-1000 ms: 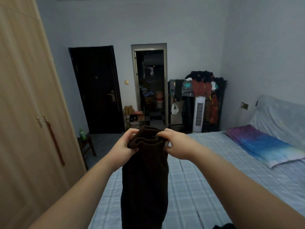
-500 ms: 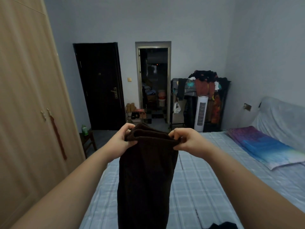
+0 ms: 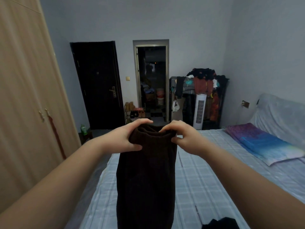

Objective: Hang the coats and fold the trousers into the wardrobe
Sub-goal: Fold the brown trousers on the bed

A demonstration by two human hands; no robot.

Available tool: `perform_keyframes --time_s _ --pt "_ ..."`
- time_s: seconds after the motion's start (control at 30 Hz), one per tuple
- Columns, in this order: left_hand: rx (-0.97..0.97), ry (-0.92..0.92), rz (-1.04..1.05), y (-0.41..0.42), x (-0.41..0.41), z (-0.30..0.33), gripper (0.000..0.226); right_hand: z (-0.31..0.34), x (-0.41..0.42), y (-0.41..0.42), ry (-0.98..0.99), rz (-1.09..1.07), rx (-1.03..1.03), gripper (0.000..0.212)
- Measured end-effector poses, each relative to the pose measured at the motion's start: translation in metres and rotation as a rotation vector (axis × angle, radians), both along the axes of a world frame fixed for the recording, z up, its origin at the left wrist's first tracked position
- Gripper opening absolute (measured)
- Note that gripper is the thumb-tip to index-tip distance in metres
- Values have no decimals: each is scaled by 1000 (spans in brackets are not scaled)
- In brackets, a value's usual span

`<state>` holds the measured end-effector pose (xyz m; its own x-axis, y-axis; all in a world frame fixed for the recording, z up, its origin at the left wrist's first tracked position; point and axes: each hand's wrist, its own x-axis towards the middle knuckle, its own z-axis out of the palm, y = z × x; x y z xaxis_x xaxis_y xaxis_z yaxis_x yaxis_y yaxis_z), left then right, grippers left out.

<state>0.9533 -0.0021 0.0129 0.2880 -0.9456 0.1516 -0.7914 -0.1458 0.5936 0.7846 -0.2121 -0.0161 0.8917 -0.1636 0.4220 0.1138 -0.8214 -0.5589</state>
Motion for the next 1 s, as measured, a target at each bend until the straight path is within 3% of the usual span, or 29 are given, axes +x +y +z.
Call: perform_keyframes --time_s 0.13,0.27,0.37,0.5,0.6,0.77,0.9,1.0 --pt "-71 113 4 2 1 8 43 5 2 -8 -37 -83 -5 48" --pt "-206 22 156 -2 8 2 15 14 4 -2 90 -130 -174 28" --pt "-260 -32 187 -8 10 -4 15 18 0 1 163 -124 -391 31" --pt "-292 8 186 -13 7 -9 16 16 -9 0 287 -202 -405 30" --pt "-341 33 205 -17 4 -12 16 14 -8 6 315 -173 -262 30" --pt "-259 -49 190 -26 -2 -16 18 13 -15 5 455 -144 -12 31" --pt "-207 -205 194 -24 5 -12 18 9 -25 -2 301 -350 -190 42" --pt "-231 -237 184 -11 18 -7 22 14 -48 -8 194 -328 -213 45"
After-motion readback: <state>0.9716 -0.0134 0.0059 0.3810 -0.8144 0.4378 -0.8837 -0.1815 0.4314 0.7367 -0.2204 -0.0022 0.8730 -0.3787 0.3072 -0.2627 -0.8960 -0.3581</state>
